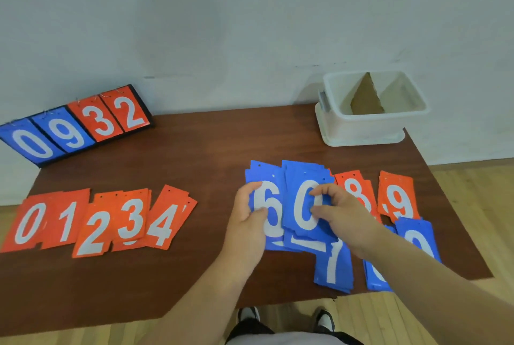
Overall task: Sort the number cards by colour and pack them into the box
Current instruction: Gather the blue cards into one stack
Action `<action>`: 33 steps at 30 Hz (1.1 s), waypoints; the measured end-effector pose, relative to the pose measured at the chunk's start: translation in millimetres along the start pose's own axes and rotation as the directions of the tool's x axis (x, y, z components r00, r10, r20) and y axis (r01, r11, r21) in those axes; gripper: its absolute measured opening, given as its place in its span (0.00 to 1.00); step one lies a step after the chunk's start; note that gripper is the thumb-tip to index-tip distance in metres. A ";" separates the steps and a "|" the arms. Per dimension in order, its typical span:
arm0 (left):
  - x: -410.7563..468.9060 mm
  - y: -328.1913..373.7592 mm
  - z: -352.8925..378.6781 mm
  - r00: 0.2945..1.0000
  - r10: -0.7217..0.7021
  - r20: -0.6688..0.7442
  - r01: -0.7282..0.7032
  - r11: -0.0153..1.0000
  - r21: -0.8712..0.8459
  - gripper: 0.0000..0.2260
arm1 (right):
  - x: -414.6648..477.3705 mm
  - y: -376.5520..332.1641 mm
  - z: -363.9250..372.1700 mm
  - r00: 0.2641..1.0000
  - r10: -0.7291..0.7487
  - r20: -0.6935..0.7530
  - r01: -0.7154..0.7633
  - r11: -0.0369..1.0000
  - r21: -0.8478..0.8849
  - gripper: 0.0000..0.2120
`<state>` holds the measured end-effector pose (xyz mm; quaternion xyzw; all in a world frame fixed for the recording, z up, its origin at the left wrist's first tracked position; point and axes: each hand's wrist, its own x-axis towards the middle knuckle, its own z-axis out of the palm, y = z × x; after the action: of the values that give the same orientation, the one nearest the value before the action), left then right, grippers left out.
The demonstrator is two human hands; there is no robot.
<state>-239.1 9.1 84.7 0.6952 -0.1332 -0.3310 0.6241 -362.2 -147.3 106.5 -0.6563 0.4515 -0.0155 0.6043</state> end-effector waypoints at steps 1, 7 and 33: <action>0.6 4.6 2.3 0.999 0.003 0.051 -0.004 1.000 0.017 0.18 | -0.9 2.6 1.8 1.000 0.018 -0.003 -0.018 0.999 0.039 0.12; 9.5 14.9 27.5 0.933 -0.055 0.356 0.012 0.992 0.122 0.14 | -15.2 6.0 -6.4 0.997 0.047 0.060 -0.063 0.952 0.299 0.11; -56.3 -151.0 189.8 0.936 -0.185 -0.300 0.351 0.572 0.741 0.45 | 8.6 103.2 -222.5 0.994 -0.072 0.079 0.093 0.946 -0.312 0.12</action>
<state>-434.4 -77.2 -43.5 0.9372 -0.0971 -0.2622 0.2087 -542.3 -311.6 78.5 -0.7628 0.3997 0.0534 0.5054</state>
